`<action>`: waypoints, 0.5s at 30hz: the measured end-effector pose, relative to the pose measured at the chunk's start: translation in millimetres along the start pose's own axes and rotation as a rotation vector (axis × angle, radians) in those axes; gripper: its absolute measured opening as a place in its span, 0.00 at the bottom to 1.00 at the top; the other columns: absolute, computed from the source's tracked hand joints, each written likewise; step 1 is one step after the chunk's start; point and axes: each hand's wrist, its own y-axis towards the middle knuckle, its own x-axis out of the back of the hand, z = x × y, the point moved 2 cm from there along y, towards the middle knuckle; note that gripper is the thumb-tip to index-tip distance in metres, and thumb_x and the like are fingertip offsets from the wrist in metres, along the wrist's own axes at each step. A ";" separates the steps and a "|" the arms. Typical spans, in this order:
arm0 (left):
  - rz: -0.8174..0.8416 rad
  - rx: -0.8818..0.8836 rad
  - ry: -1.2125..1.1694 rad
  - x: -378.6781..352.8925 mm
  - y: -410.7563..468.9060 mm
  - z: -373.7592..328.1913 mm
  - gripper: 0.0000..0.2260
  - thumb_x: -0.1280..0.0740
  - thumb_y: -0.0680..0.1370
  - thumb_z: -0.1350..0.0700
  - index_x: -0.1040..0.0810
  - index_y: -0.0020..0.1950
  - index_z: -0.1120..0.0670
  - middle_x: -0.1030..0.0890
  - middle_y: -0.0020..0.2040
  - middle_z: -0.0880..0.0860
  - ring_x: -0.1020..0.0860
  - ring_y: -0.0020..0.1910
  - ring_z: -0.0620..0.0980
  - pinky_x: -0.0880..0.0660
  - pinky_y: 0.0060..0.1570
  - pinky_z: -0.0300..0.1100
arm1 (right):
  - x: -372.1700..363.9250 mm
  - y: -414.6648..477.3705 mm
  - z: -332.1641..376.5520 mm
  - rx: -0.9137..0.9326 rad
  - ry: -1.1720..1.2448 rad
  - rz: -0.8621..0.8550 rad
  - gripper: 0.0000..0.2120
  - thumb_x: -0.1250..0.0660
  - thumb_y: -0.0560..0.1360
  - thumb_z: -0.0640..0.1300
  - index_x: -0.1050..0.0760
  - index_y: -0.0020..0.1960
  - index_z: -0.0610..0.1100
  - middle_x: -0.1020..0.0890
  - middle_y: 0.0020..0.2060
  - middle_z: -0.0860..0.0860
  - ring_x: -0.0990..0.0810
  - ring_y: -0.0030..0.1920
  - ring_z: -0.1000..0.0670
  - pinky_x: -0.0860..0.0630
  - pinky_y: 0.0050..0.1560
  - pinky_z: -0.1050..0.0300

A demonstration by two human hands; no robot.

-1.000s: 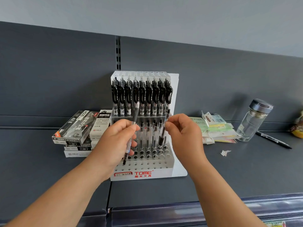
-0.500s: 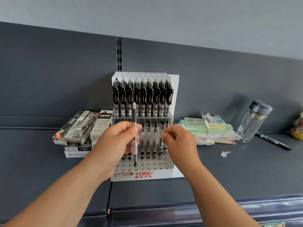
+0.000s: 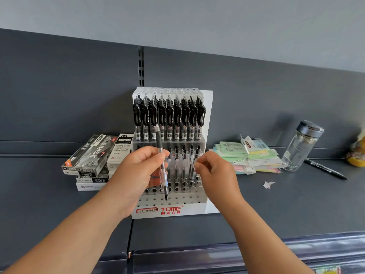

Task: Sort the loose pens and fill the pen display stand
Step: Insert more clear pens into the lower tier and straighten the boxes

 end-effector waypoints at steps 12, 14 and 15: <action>0.019 0.013 -0.015 0.1 -6.6 -2.8 0.08 0.38 0.80 0.59 0.20 0.54 0.54 0.20 0.38 0.51 0.23 0.33 0.45 0.23 0.32 0.38 | 0.7 6.0 0.2 -0.006 0.020 0.057 0.07 0.37 0.77 0.40 0.26 0.41 0.46 0.20 0.34 0.50 0.24 0.33 0.53 0.28 0.33 0.64; 0.017 0.015 -0.011 1.0 -7.2 -2.4 0.08 0.38 0.80 0.59 0.20 0.53 0.54 0.21 0.37 0.51 0.23 0.33 0.45 0.23 0.32 0.39 | 3.3 7.9 -3.1 -0.046 0.085 0.046 0.07 0.37 0.77 0.39 0.26 0.41 0.46 0.18 0.35 0.49 0.20 0.38 0.52 0.21 0.40 0.56; 0.013 0.014 -0.005 1.7 -7.5 -2.0 0.08 0.38 0.80 0.59 0.20 0.53 0.54 0.21 0.37 0.50 0.23 0.33 0.45 0.23 0.33 0.39 | 4.6 8.7 -4.6 -0.052 0.094 0.037 0.08 0.36 0.77 0.39 0.26 0.40 0.47 0.18 0.35 0.49 0.19 0.39 0.51 0.20 0.43 0.52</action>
